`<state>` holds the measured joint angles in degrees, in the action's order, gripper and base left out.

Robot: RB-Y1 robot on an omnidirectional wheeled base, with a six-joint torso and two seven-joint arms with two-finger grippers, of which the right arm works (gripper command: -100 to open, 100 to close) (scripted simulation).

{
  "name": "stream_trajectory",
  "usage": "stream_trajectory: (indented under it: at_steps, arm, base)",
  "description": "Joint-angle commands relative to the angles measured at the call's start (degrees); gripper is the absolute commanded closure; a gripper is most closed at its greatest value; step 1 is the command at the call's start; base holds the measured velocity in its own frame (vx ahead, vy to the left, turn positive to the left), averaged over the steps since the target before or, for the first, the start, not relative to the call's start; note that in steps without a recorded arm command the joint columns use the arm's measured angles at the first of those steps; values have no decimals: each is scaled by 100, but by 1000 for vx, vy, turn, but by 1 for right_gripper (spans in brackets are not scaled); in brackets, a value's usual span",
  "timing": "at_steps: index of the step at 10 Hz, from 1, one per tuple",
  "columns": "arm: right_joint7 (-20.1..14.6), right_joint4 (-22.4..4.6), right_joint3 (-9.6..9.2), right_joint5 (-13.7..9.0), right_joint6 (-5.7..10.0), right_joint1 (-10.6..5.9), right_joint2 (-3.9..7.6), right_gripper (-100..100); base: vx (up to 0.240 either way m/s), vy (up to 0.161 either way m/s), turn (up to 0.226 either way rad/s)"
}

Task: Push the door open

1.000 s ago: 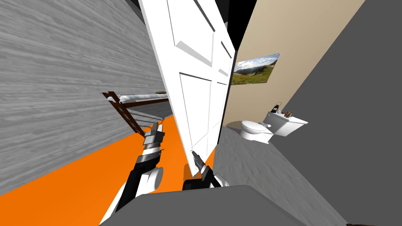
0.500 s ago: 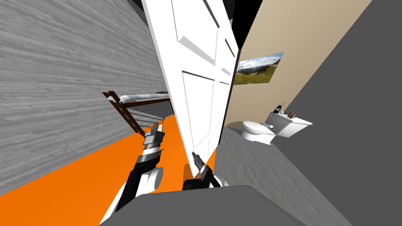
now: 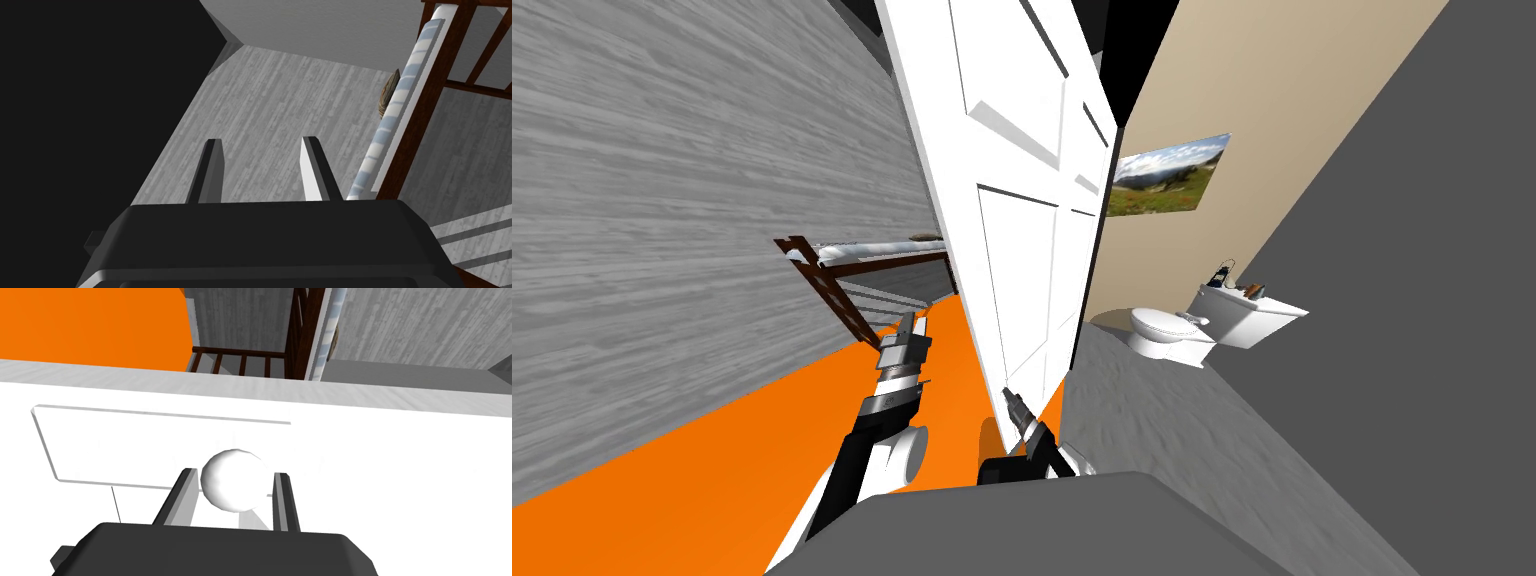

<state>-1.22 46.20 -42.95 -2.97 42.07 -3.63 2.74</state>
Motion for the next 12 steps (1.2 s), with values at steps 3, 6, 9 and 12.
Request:
stream_trajectory:
  at_steps: [3,6,9,12]
  arm:
    - [23,-98,218,-56,44,-69,49,100]
    - [69,-151,457,-112,62,-92,85,100]
    - [100,-188,622,-151,74,-109,98,100]
    - [133,-227,796,-192,88,-126,101,100]
  base:
    - [83,156,-33]
    - [121,179,-39]
    - [102,119,-18]
    - [81,114,-49]
